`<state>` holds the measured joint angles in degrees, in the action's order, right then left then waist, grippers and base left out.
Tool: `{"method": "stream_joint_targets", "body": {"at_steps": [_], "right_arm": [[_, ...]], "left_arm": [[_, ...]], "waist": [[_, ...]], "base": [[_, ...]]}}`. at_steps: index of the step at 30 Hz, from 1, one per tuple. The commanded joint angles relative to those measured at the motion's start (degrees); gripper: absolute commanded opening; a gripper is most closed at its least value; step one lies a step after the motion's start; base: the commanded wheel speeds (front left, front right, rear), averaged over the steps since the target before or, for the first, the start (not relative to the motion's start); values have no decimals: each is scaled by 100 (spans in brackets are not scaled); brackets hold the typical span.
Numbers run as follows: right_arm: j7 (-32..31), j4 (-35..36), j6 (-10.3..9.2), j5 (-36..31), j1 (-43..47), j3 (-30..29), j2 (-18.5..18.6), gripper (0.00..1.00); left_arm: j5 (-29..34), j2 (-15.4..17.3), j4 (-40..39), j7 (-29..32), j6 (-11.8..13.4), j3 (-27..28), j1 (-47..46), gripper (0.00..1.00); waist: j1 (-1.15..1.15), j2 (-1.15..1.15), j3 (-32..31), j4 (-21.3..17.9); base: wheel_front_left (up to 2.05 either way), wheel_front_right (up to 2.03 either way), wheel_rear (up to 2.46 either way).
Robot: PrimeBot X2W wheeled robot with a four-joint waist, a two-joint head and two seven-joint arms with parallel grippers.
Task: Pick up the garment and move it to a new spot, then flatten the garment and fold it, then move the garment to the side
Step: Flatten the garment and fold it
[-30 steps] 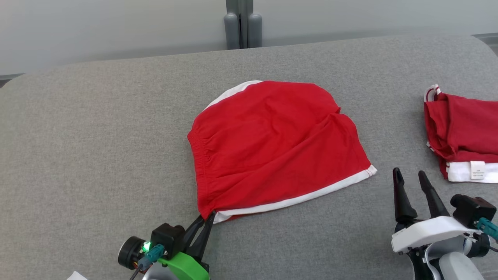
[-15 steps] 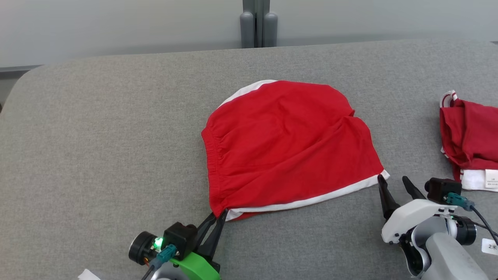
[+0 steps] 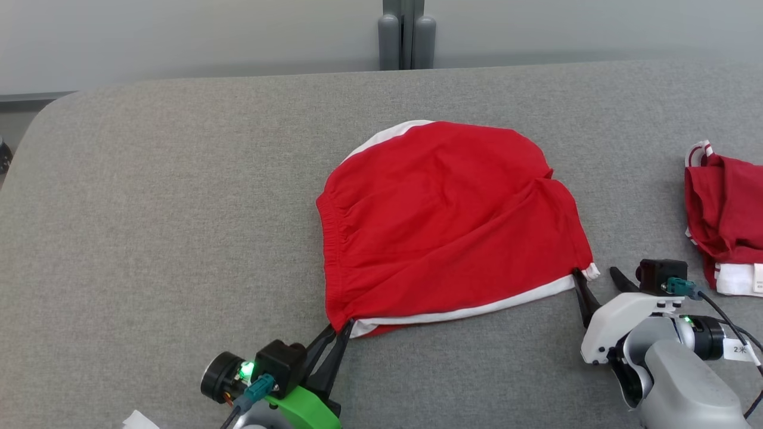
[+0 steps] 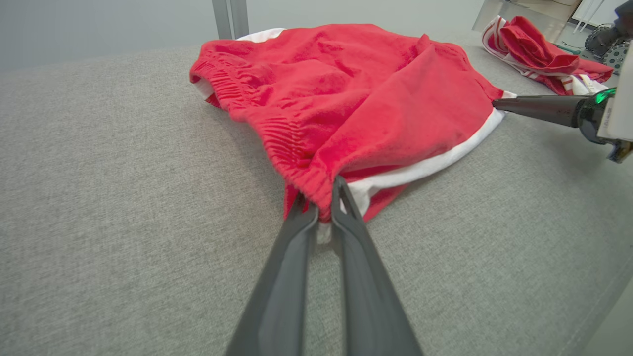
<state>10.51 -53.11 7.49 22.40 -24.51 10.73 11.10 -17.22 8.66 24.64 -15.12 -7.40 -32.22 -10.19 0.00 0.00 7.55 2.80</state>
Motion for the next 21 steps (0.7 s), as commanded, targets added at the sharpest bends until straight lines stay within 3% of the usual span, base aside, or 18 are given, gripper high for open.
{"method": "stream_joint_targets", "body": {"at_steps": [1, 2, 11, 21], "right_arm": [[-27, -86, 0, 87, -40, 102, -25, 20], [-1, -97, 1, 122, -62, 192, -33, 0], [188, 497, 0, 682, -44, 976, 239, 0], [53, 2417, 0, 1767, -339, 1416, 784, 0]], "left_arm": [[29, 23, 7, 0, -10, 2, -115, 0], [33, 35, 21, 0, -9, 4, -120, 0], [157, 164, 185, 0, -9, 150, -222, 0], [-65, 615, -299, 0, -9, 110, -811, 0]], "waist": [[0, 0, 10, 7], [0, 0, 13, 7], [0, 0, -233, -121], [0, 0, -624, -309]], "base": [[0, 0, 0], [0, 0, 0], [0, 0, 0], [0, 0, 0]]}}
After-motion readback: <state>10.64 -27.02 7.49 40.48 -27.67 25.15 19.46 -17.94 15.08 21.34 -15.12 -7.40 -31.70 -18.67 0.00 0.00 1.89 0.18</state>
